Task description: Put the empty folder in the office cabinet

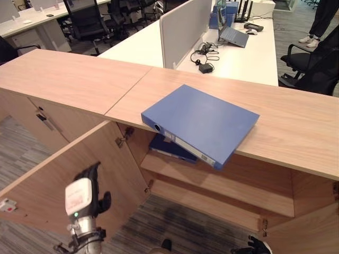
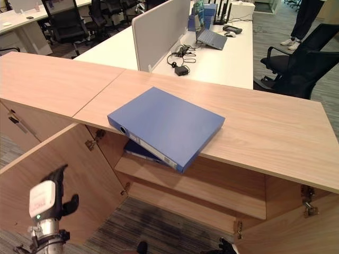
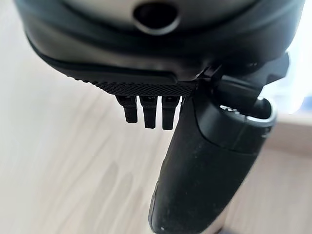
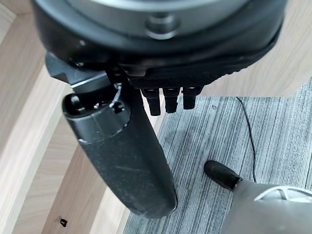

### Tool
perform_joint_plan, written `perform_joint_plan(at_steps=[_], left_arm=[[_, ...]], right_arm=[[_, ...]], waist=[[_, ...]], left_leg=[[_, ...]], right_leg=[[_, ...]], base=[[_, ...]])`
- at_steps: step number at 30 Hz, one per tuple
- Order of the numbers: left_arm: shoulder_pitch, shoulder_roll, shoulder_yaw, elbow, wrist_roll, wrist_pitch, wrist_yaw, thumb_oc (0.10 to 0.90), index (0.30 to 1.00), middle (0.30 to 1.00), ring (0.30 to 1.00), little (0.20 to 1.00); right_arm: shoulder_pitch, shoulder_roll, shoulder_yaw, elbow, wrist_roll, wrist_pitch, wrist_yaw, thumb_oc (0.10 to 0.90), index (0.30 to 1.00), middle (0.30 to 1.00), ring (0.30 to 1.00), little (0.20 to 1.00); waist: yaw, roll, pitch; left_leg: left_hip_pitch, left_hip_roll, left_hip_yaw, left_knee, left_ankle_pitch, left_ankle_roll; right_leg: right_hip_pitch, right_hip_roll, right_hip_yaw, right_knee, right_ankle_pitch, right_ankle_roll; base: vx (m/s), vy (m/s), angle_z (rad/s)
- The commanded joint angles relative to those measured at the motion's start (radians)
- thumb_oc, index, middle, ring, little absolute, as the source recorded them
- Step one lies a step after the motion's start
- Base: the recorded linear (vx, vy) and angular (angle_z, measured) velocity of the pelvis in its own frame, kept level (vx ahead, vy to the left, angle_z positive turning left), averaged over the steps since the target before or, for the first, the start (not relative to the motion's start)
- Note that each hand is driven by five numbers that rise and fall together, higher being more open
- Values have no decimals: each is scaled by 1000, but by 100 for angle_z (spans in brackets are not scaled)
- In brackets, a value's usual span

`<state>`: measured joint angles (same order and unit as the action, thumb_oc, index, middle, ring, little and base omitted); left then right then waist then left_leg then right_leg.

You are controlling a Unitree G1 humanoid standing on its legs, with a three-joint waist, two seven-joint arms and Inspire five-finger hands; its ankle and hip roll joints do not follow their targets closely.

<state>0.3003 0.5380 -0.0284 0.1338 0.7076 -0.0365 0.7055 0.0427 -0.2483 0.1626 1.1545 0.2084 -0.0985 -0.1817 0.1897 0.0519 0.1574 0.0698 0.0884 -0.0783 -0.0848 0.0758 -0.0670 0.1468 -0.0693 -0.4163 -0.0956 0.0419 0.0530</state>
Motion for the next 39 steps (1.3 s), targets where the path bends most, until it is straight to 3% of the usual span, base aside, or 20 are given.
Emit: perform_joint_plan(at_steps=[1, 5, 17, 39], left_arm=[[-118, 111, 79, -119, 94, -56, 57, 800, 900, 900, 900, 900], [-132, 188, 104, -225, 121, -93, 28, 800, 900, 900, 900, 900], [-203, 276, 124, -326, 88, -138, 7, 800, 900, 900, 900, 900], [-294, 286, 2, -340, 61, -182, -71, 800, 900, 900, 900, 900]], right_arm=[[-83, -49, 38, -15, 3, -42, -1, 800, 900, 900, 900, 900], [-78, -66, 56, -38, -23, -42, 16, 800, 900, 900, 900, 900], [-83, -66, 78, -33, -41, -36, 25, 800, 900, 900, 900, 900], [-47, -42, 35, -5, 21, -34, 23, 800, 900, 900, 900, 900]], waist=[[0, -26, 29], [-9, -14, 28], [-43, 14, 9], [-119, 19, -14]], left_leg=[[11, -18, -14, 51, -100, -34], [7, -17, -14, 57, -101, -37], [31, -6, 18, 35, -99, -39], [98, -7, 53, 15, -128, -27]], right_leg=[[45, -12, 60, 8, -160, 45], [46, -10, 60, 8, -162, 44], [47, -3, 84, 8, -166, 47], [78, -4, 126, 8, -178, 46]], base=[[0, 0, 0], [0, 0, 0], [7, 2, -4], [29, 8, -5]])
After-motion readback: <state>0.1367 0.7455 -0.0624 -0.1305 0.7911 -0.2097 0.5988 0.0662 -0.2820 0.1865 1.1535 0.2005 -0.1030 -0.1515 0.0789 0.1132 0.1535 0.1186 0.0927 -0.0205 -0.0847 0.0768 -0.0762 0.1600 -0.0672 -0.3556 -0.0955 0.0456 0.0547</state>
